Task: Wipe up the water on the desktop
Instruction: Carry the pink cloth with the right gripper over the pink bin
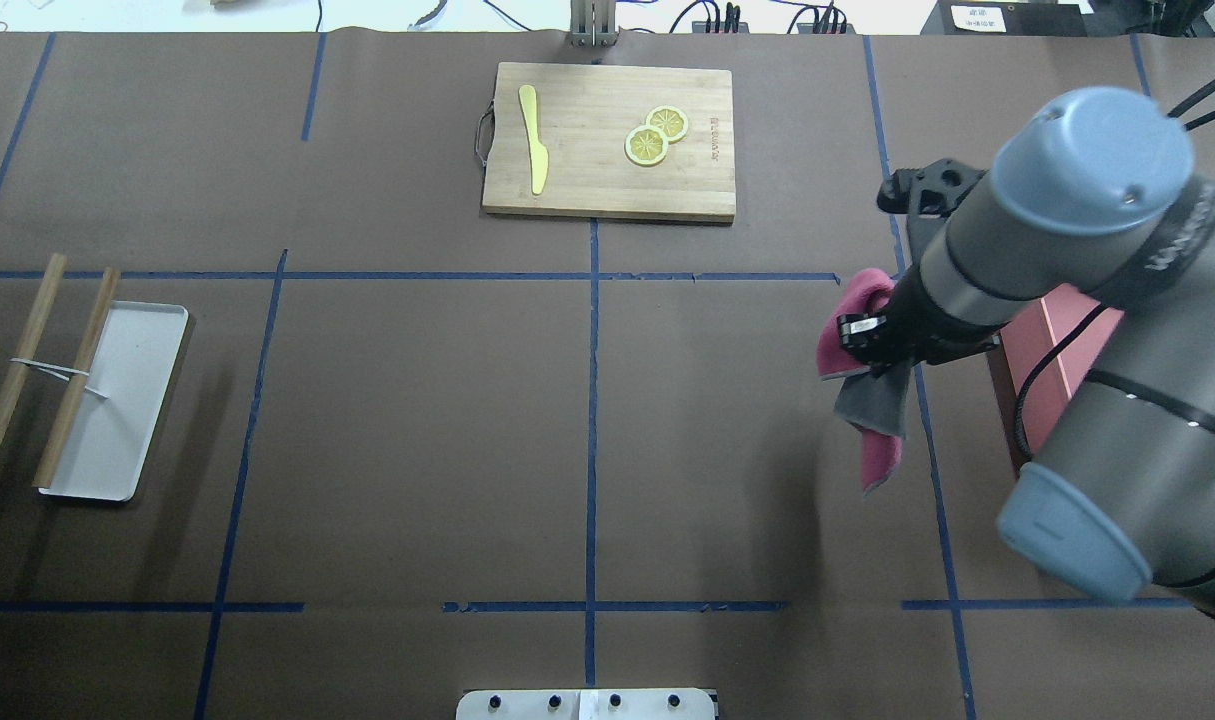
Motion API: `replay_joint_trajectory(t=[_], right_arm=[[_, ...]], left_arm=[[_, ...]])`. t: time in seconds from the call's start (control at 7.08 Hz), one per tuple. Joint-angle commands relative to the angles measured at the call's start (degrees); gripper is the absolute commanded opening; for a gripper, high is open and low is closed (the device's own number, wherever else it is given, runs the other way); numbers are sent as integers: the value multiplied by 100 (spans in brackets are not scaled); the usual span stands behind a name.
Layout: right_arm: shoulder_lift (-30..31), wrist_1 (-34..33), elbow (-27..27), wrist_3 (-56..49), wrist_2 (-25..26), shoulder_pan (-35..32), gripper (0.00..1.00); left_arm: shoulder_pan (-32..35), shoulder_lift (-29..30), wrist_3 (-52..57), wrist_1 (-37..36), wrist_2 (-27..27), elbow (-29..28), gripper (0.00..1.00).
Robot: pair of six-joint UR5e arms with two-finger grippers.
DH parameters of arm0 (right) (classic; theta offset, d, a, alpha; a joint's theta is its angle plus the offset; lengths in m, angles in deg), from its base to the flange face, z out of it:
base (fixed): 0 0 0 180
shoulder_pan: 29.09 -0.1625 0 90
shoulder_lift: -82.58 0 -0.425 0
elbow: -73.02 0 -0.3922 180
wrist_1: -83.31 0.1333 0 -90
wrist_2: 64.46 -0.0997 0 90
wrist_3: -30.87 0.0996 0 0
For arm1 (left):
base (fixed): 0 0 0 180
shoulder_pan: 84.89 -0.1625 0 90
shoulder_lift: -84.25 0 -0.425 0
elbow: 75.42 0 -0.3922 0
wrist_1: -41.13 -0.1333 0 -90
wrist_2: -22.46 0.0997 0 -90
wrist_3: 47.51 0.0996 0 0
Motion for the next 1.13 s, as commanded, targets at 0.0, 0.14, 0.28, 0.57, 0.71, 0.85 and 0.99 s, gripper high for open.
replay_joint_trajectory(t=[0.0, 0.14, 0.28, 0.57, 0.71, 0.85, 0.99], right_arm=[[775, -406, -491, -1420, -109, -936, 2], [1267, -407, -475, -2508, -274, -1550, 2], [1707, -398, -257, -3737, -589, -2244, 4], [1976, -328, 471, -4583, -751, -2558, 10], [1949, -84, 770, -4576, -785, -2550, 11], [1940, 327, 1086, -4550, -986, -2541, 12], [1879, 593, 1368, -4550, -1136, -2532, 14]], left_arm=[[38, -9, 0, -2, -14, -17, 100], [47, -78, 0, -2, -23, 0, 100], [47, -79, 0, -2, -23, -8, 100], [47, -79, 0, 7, -23, -17, 100], [47, -79, 0, 7, -23, -17, 100], [47, -79, 0, 7, -23, -17, 100], [47, -79, 0, 7, -23, 0, 100]])
